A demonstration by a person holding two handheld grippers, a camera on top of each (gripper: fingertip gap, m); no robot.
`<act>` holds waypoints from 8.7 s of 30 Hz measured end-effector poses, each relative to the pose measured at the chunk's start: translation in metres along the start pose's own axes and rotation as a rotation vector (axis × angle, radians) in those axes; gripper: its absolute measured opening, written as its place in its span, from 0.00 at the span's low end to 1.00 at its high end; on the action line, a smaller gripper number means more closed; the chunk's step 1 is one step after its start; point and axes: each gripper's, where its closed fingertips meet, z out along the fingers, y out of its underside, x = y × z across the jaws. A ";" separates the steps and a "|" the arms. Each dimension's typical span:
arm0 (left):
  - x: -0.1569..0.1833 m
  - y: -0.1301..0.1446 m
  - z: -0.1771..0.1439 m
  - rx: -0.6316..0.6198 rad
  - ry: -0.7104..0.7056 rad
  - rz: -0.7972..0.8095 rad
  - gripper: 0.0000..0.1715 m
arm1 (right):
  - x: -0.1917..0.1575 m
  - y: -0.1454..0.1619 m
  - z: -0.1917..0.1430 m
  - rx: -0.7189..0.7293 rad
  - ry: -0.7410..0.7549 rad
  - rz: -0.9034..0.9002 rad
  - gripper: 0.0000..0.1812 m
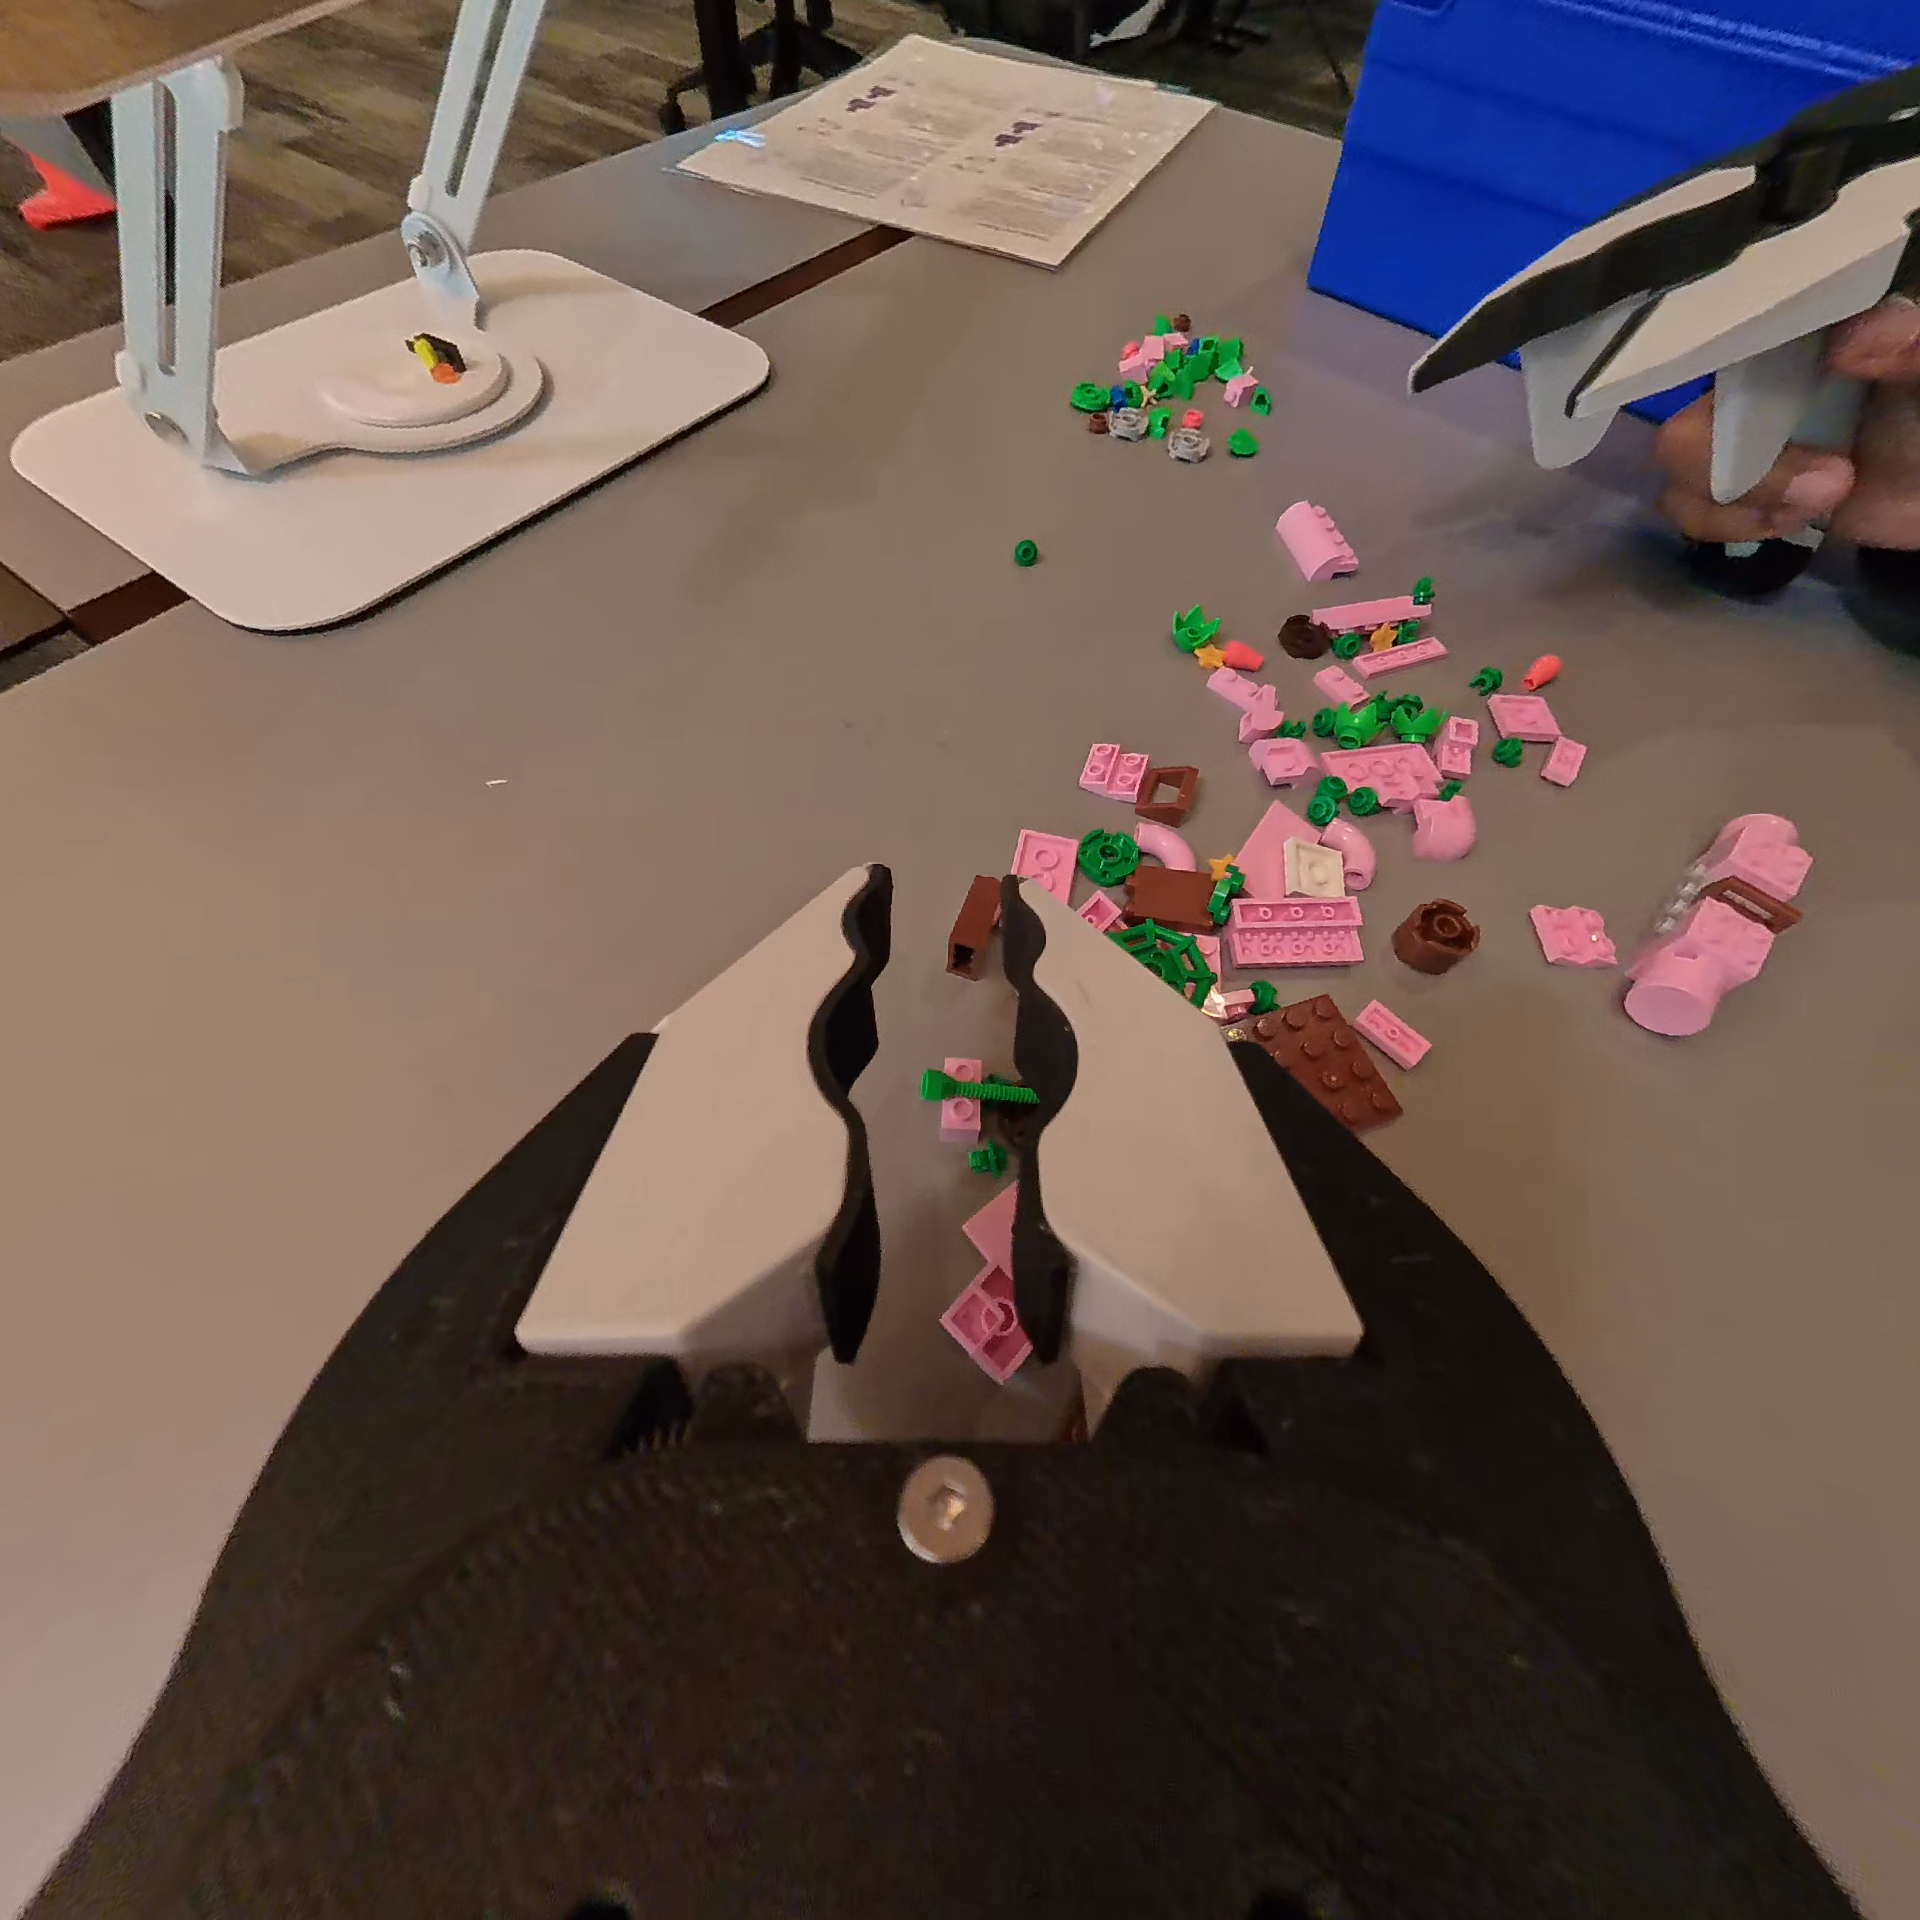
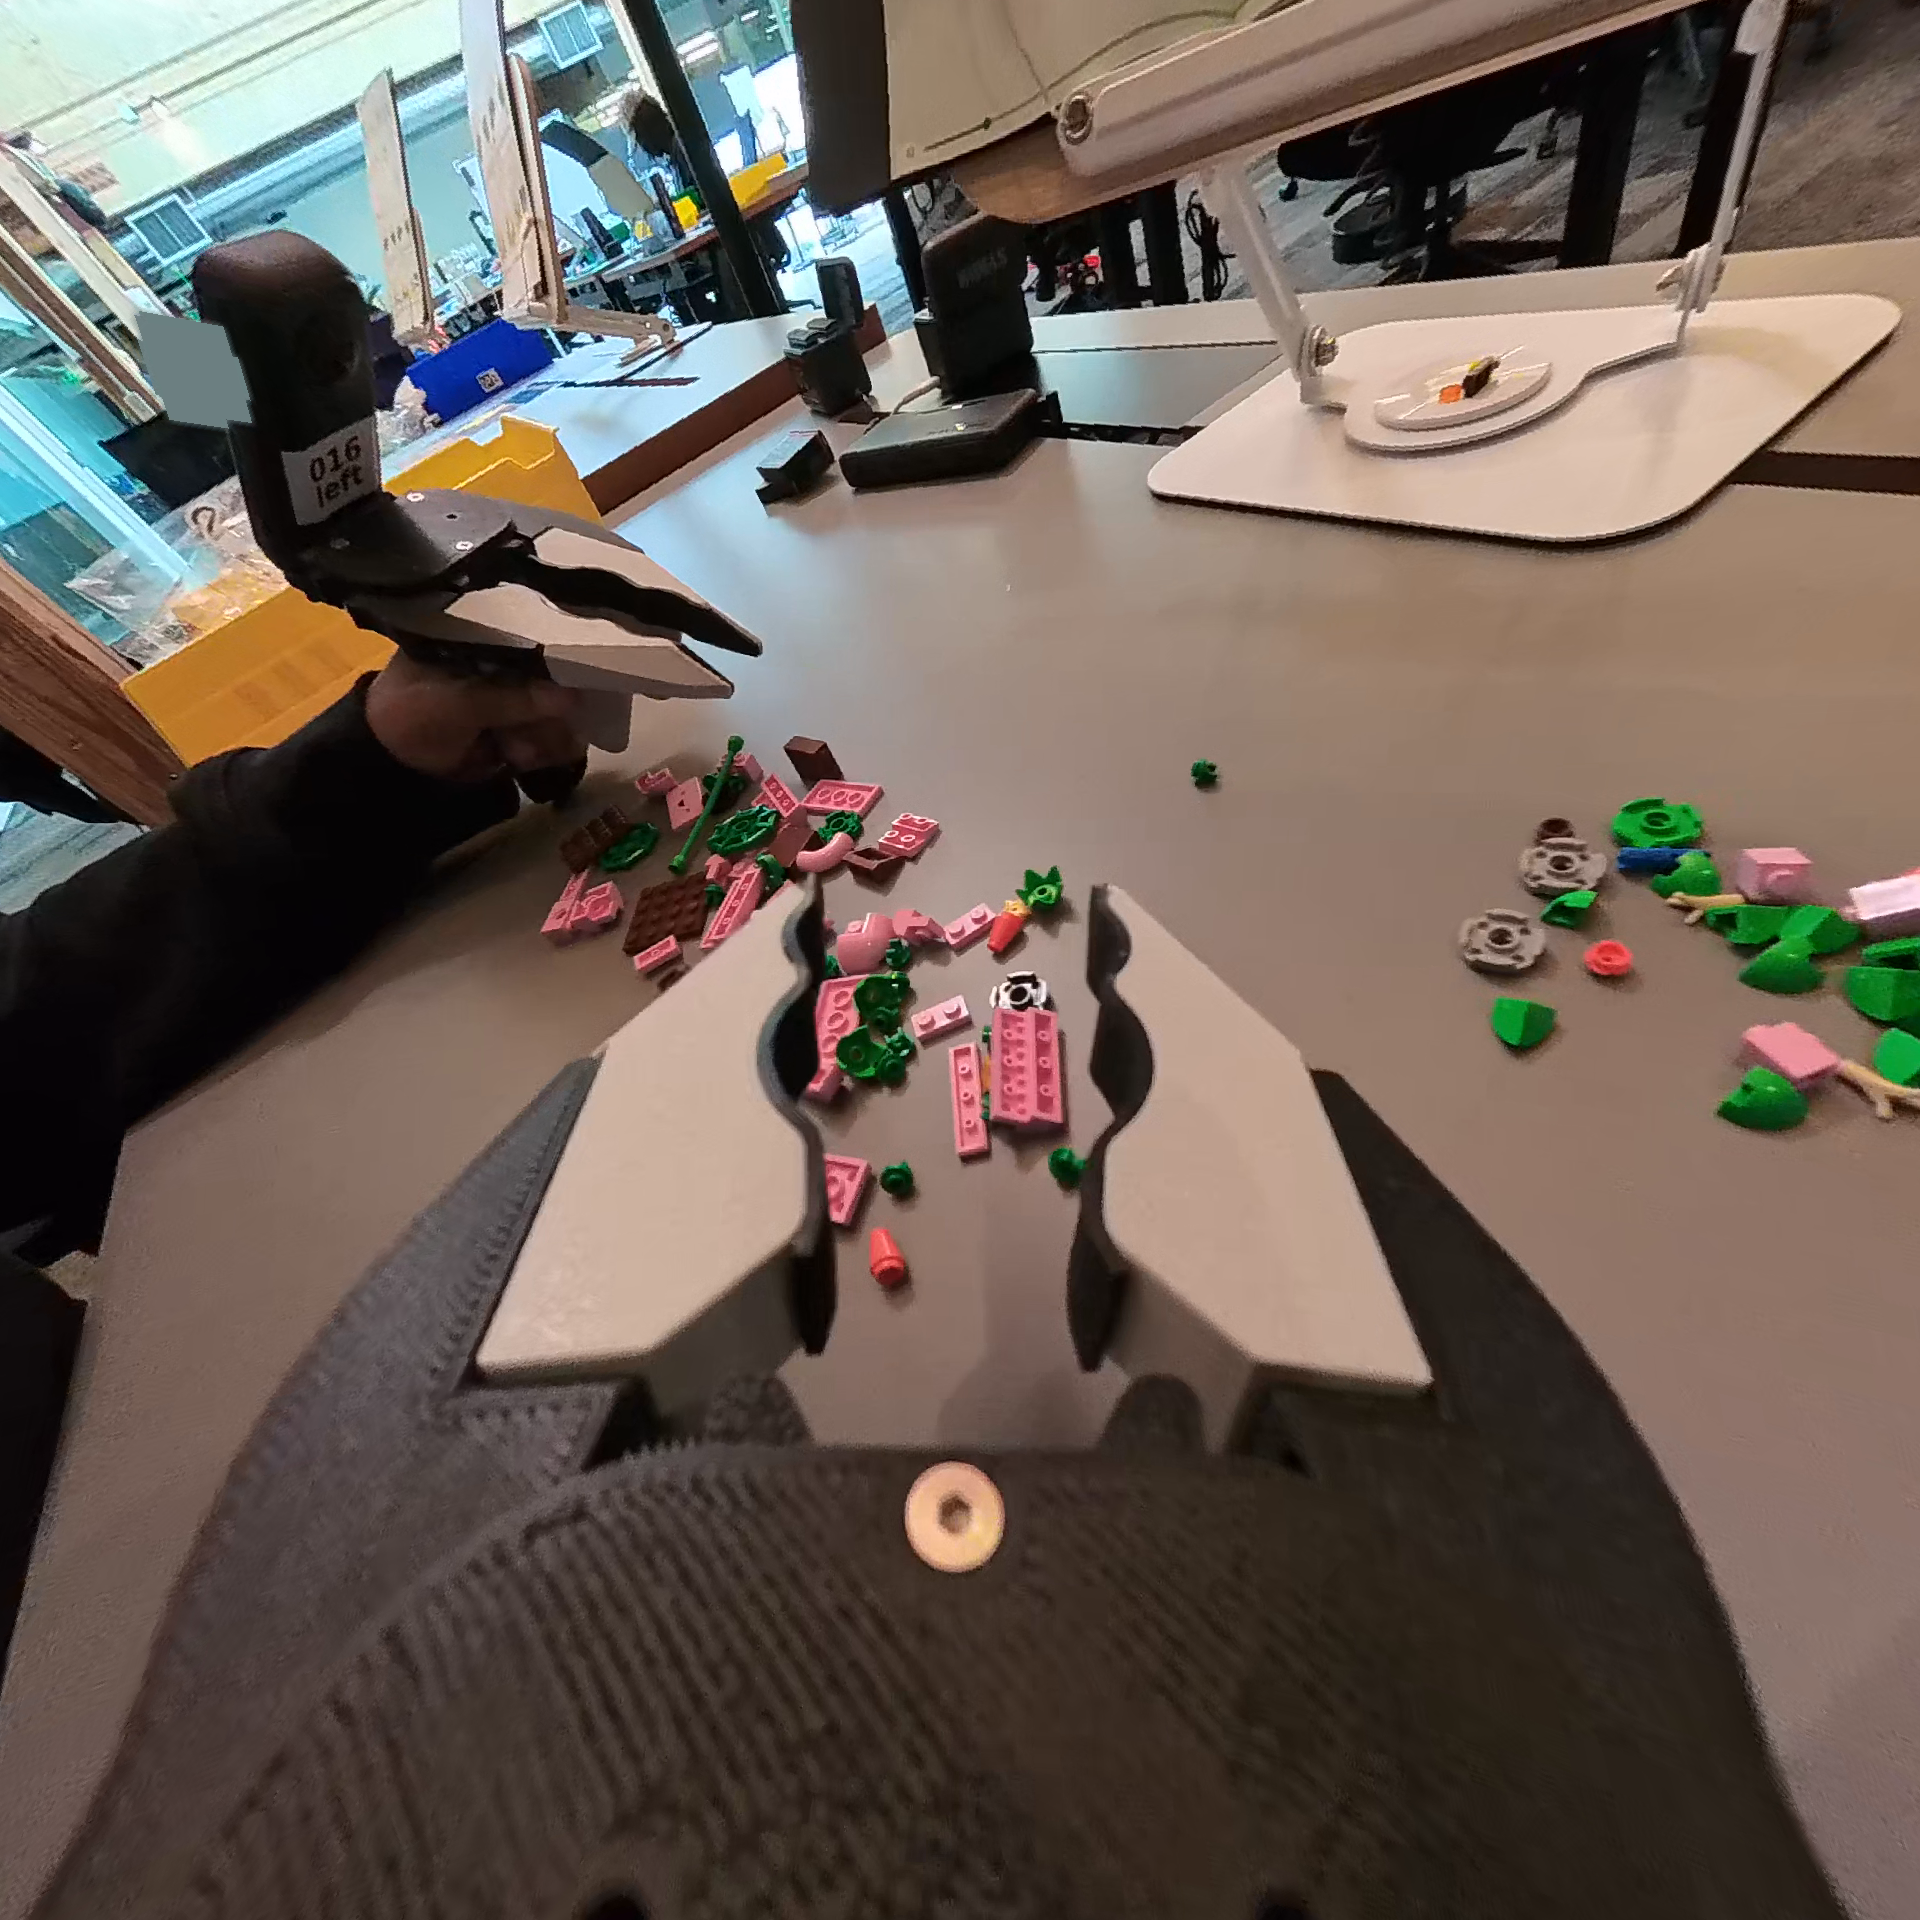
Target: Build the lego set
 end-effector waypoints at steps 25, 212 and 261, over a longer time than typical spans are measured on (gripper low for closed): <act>0.007 0.009 0.004 -0.067 0.021 0.049 0.15 | 0.001 -0.002 -0.002 0.012 0.003 0.000 0.27; 0.171 -0.086 0.016 0.301 0.751 -0.481 0.10 | -0.107 -0.014 -0.010 0.111 0.101 -1.066 0.08; 0.189 0.040 0.033 -0.294 0.494 0.303 0.10 | -0.109 0.099 0.003 -1.116 -0.118 -0.482 0.08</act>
